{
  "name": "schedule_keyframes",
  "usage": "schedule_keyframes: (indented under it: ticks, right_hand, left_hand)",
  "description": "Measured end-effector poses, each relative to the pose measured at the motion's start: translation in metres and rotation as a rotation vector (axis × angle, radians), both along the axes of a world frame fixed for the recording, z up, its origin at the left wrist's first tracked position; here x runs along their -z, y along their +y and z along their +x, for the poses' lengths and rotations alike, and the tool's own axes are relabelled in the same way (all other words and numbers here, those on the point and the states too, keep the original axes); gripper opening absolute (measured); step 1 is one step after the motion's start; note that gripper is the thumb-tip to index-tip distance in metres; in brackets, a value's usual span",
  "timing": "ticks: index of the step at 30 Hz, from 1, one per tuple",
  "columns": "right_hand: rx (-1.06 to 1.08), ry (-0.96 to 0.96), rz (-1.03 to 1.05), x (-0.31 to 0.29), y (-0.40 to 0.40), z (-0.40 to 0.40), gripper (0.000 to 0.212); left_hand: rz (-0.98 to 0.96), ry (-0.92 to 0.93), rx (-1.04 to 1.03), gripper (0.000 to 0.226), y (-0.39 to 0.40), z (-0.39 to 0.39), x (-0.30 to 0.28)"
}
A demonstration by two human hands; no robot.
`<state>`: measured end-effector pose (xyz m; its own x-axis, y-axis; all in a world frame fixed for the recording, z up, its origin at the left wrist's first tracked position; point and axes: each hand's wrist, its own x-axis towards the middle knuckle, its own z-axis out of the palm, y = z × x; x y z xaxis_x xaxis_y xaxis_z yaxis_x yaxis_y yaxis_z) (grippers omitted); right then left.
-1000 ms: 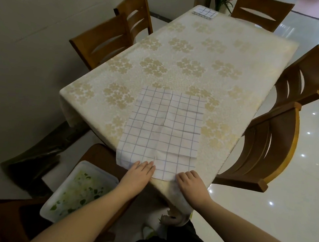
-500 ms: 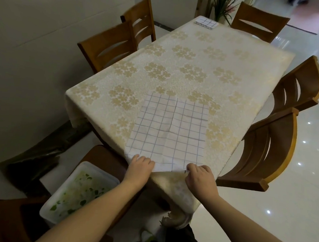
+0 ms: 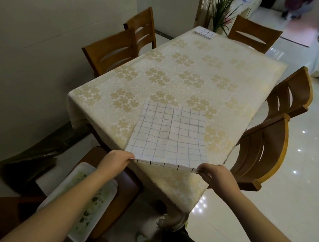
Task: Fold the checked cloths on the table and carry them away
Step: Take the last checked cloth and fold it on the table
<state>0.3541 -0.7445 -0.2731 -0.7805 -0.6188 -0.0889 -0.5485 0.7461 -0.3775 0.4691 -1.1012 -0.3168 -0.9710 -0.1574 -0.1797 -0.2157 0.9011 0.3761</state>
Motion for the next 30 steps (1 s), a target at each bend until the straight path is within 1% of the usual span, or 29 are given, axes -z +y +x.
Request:
schedule_keyframes:
  ticks: [3, 5, 7, 9, 10, 13, 15, 16, 19, 22, 24, 26, 30]
  right_hand:
    - [0.010, -0.115, 0.010, -0.013, 0.011, 0.010, 0.009]
    - [0.015, -0.126, -0.012, -0.020, 0.017, 0.014, 0.010]
    - [0.039, -0.132, -0.025, -0.026, 0.020, 0.014, 0.009]
    - [0.057, -0.140, -0.046, -0.033, 0.019, 0.009, 0.010]
    - [0.061, -0.144, -0.059, -0.037, 0.017, 0.005, 0.011]
    - [0.088, -0.151, -0.110, -0.044, 0.011, -0.010, 0.019]
    - [0.123, -0.160, -0.168, -0.045, 0.006, -0.023, 0.025]
    - [0.134, -0.163, -0.193, -0.045, 0.002, -0.030, 0.026]
    - [0.164, -0.176, -0.213, -0.039, -0.014, -0.056, 0.024]
    - [0.209, -0.196, -0.195, -0.029, -0.030, -0.088, 0.023]
    - [0.248, -0.205, -0.189, -0.020, -0.037, -0.112, 0.024]
    - [0.270, -0.237, -0.190, -0.010, -0.044, -0.134, 0.024]
    - [0.305, -0.312, -0.154, 0.017, -0.055, -0.172, 0.024]
  left_hand:
    - [0.133, -0.141, 0.044, 0.016, -0.002, 0.019, -0.008]
    - [0.145, -0.245, 0.083, 0.016, -0.002, 0.029, -0.014]
    - [0.148, -0.263, 0.098, 0.014, -0.002, 0.033, -0.020]
    - [0.205, -0.188, 0.057, 0.013, -0.001, 0.031, -0.029]
    - [0.262, -0.131, 0.004, 0.013, -0.001, 0.028, -0.034]
    - [0.515, 0.051, -0.221, 0.011, 0.000, 0.013, -0.048]
    - [0.612, 0.116, -0.330, 0.012, 0.003, -0.001, -0.055]
    - [0.624, 0.132, -0.359, 0.014, 0.004, -0.009, -0.056]
    - [0.578, 0.145, -0.420, 0.018, 0.003, -0.036, -0.051]
    - [0.607, 0.158, -0.513, 0.026, -0.006, -0.064, -0.038]
    - [0.633, 0.159, -0.578, 0.024, -0.009, -0.084, -0.033]
    - [0.591, 0.152, -0.625, 0.025, -0.011, -0.105, -0.027]
    - [0.467, 0.069, -0.658, 0.029, -0.018, -0.141, -0.005]
